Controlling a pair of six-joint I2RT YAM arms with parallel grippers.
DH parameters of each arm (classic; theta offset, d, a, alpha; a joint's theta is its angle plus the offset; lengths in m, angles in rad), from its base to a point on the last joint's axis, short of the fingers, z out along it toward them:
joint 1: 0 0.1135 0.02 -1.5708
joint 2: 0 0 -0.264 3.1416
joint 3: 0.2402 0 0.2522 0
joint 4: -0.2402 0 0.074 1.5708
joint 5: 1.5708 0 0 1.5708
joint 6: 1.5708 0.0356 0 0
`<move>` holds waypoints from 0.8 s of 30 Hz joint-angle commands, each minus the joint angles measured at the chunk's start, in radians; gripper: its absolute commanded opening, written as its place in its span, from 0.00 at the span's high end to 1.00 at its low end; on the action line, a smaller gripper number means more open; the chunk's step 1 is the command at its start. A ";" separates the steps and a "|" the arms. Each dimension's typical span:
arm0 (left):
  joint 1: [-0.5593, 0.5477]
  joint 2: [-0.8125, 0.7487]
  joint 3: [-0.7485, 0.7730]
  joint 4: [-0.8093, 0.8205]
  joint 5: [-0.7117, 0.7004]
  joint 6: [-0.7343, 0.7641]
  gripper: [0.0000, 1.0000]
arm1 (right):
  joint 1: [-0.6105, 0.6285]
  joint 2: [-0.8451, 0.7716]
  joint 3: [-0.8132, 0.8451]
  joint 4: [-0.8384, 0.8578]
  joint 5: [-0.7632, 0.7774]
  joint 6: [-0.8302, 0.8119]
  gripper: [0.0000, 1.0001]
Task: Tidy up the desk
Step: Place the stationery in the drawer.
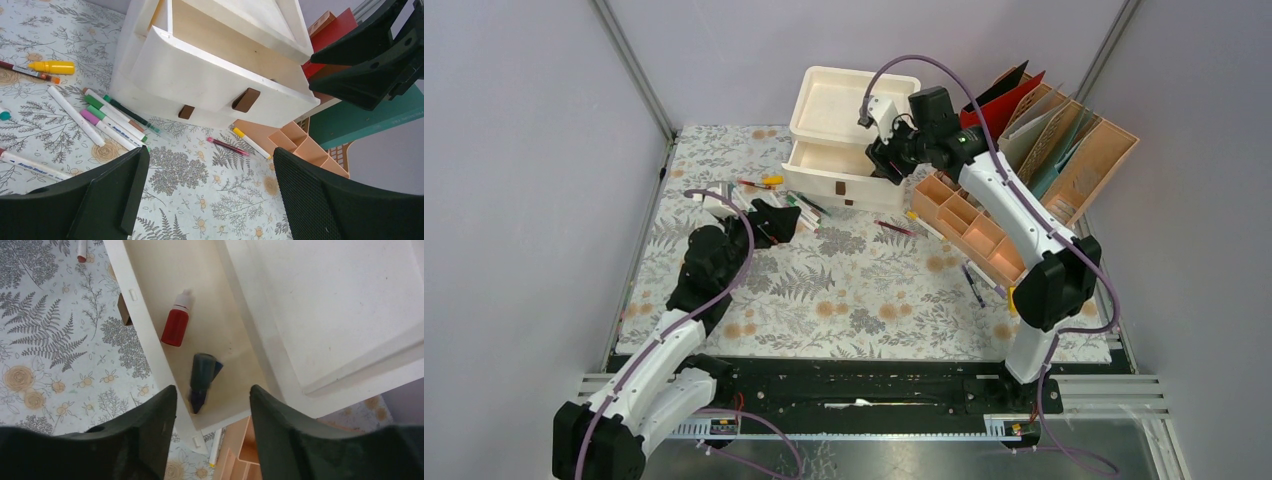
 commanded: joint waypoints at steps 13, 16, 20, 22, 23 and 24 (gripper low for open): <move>0.221 0.074 -0.062 0.246 0.335 -0.208 0.01 | 0.008 -0.225 -0.033 -0.091 -0.318 0.104 0.11; 0.257 0.090 -0.071 0.253 0.351 -0.233 0.01 | 0.006 -0.312 -0.133 -0.103 -0.365 0.074 0.09; 0.287 0.141 -0.071 0.267 0.381 -0.271 0.01 | -0.016 -0.399 -0.249 -0.137 -0.381 0.035 0.07; 0.297 0.173 -0.070 0.280 0.390 -0.279 0.01 | -0.043 -0.442 -0.318 -0.132 -0.388 0.025 0.06; 0.300 0.188 -0.068 0.280 0.391 -0.280 0.01 | -0.062 -0.463 -0.354 -0.125 -0.399 0.024 0.06; 0.304 0.204 -0.066 0.279 0.392 -0.280 0.01 | -0.083 -0.483 -0.388 -0.120 -0.414 0.023 0.06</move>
